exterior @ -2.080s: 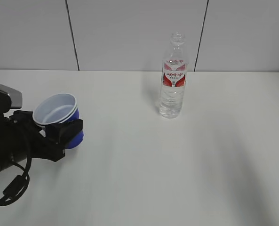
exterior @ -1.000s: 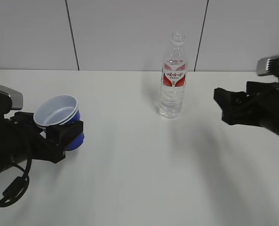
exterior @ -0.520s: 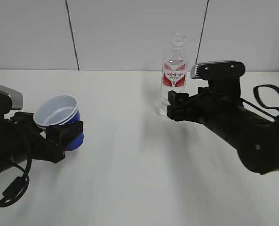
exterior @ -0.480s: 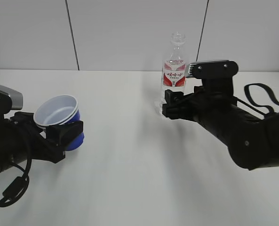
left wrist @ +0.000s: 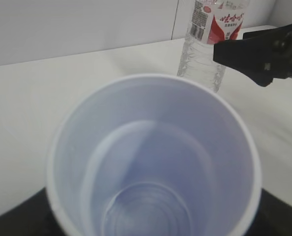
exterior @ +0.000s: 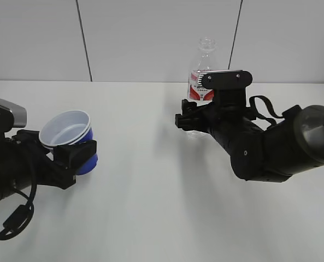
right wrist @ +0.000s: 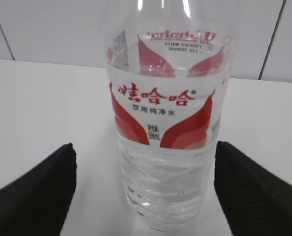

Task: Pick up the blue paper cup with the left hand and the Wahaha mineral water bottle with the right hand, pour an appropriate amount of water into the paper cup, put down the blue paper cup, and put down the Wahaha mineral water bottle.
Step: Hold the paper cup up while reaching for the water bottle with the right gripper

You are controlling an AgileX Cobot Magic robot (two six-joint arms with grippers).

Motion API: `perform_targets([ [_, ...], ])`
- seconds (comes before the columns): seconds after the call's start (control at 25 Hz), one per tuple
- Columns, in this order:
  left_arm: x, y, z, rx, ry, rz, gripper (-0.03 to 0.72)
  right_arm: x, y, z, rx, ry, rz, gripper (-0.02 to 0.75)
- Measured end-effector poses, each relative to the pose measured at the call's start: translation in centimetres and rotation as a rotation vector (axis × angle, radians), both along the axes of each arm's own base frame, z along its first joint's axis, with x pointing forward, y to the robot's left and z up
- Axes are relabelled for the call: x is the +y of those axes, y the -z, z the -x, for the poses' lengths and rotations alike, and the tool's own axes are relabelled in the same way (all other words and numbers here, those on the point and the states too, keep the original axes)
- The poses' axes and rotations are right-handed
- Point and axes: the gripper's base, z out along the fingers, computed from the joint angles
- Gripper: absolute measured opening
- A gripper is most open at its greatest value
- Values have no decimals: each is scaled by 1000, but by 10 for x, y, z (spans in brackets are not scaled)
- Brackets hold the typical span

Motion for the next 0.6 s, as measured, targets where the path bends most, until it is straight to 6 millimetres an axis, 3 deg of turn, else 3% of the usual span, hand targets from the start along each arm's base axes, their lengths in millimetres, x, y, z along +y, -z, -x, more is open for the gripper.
perform_targets([
  [0.6, 0, 0, 0, 21, -11, 31, 520, 4, 15, -13, -24, 35, 0, 675],
])
